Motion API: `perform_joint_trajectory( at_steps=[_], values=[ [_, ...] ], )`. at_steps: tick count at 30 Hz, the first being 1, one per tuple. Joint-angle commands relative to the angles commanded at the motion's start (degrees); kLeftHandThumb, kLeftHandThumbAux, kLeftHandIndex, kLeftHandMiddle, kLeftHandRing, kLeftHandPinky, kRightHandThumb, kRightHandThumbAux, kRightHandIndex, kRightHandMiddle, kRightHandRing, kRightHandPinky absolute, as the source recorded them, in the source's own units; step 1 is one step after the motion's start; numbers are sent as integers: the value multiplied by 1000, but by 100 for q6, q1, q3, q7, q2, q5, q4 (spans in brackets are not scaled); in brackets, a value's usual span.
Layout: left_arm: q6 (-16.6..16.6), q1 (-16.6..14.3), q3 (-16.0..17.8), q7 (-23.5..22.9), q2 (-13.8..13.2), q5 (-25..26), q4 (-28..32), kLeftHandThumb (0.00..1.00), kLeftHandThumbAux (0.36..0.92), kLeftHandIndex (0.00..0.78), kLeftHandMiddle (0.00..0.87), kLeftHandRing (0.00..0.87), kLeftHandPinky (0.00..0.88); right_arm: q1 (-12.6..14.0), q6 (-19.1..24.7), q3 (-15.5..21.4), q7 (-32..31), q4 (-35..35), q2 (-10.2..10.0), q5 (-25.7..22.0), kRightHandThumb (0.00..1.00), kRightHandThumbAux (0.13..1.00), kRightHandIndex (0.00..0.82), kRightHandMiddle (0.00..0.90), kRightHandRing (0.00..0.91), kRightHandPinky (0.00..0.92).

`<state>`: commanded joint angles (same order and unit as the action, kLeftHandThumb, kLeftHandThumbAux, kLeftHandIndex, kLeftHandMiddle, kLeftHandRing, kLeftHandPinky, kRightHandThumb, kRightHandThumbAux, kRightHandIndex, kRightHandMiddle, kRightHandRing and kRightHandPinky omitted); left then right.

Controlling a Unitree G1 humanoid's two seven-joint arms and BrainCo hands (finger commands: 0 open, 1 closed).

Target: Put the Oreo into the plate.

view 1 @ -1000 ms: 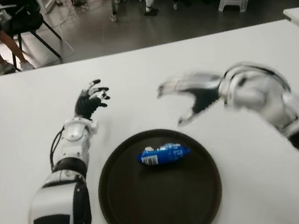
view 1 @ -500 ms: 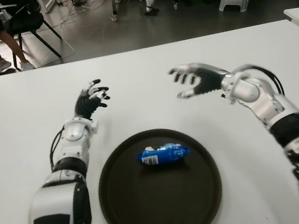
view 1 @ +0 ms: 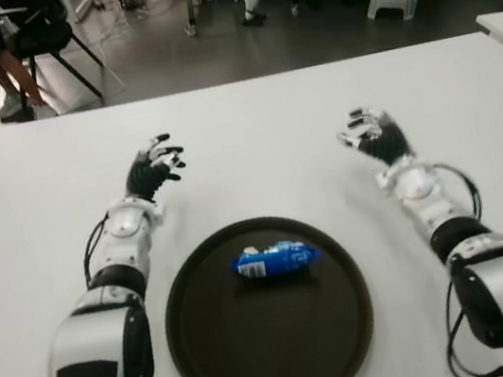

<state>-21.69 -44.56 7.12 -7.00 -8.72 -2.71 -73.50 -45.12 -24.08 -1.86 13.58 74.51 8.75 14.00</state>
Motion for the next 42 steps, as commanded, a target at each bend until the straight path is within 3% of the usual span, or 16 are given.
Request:
perform_joint_trajectory(
  at_steps=[19,42],
  values=[
    [10,13,-54,94,-41,-54,3,234,628,164,310,369,423,-96,262,408,-451,102,-41,-415,672,730,406,373,386,388],
    [-5,5,-94,151,-48,-87,0,216,656,165,308,363,420,-102,304,456,-355,114,-85,-365,667,732,405,363,364,345]
  ],
)
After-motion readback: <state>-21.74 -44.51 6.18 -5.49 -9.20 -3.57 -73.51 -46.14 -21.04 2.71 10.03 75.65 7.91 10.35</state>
